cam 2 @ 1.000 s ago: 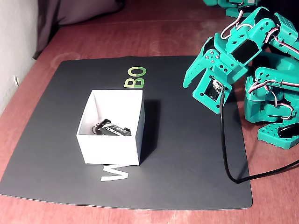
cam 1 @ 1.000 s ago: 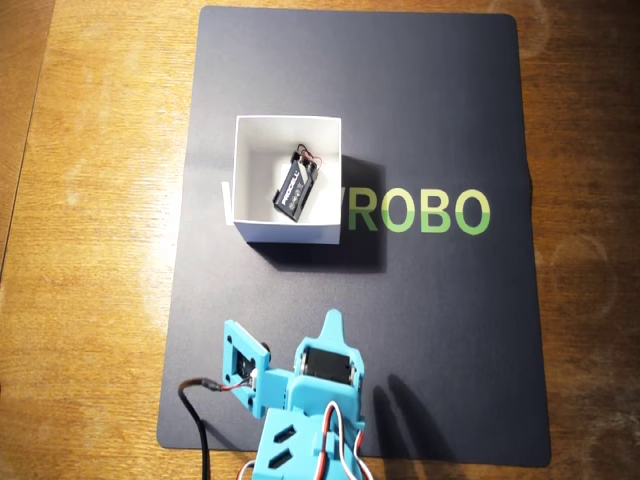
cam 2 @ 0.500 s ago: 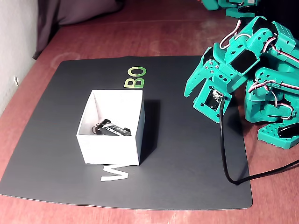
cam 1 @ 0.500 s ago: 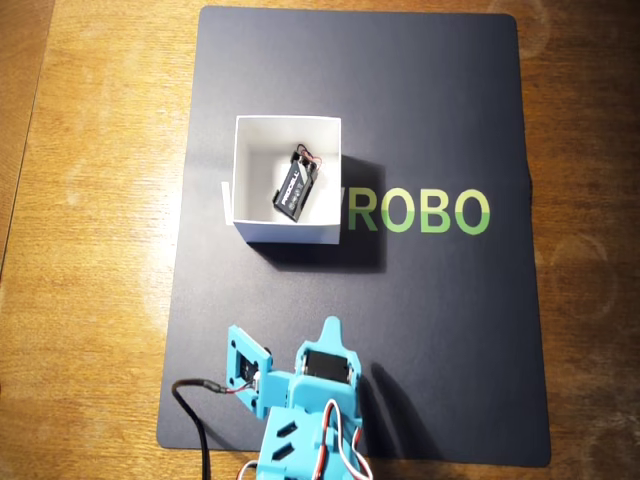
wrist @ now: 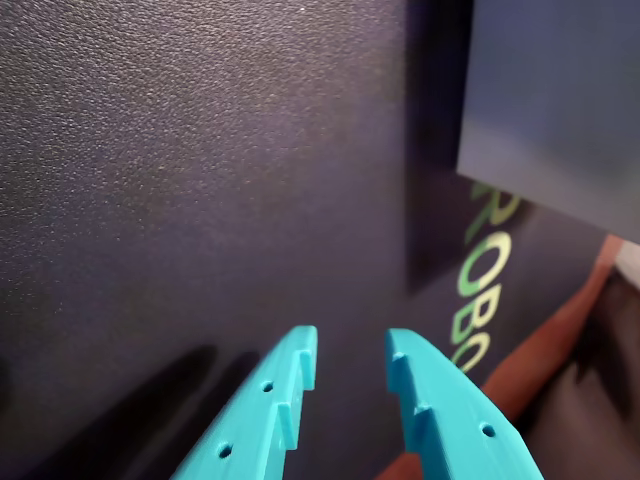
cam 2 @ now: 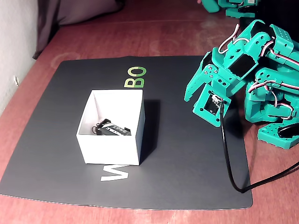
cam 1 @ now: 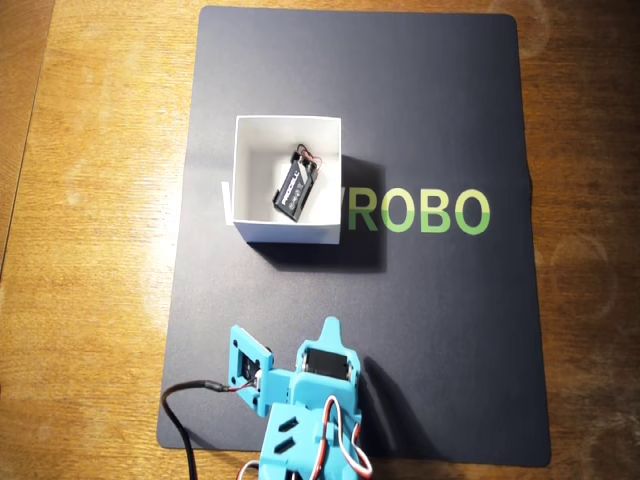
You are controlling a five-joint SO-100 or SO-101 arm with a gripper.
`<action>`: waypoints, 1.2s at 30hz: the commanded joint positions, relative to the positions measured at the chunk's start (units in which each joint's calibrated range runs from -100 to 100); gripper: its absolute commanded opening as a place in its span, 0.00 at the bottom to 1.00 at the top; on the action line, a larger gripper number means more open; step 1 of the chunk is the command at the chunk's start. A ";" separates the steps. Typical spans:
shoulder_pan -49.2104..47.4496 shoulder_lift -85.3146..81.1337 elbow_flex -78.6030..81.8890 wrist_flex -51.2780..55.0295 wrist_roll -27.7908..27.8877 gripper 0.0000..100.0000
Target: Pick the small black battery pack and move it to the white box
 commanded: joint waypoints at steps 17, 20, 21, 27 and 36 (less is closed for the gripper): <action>-0.35 0.03 0.20 -0.04 -0.03 0.01; 0.12 0.03 0.20 -0.04 -0.19 0.01; 0.47 0.03 0.20 -0.04 -0.25 0.01; 0.36 0.03 0.20 -0.04 -0.19 0.01; 0.36 0.03 0.20 -0.04 -0.19 0.01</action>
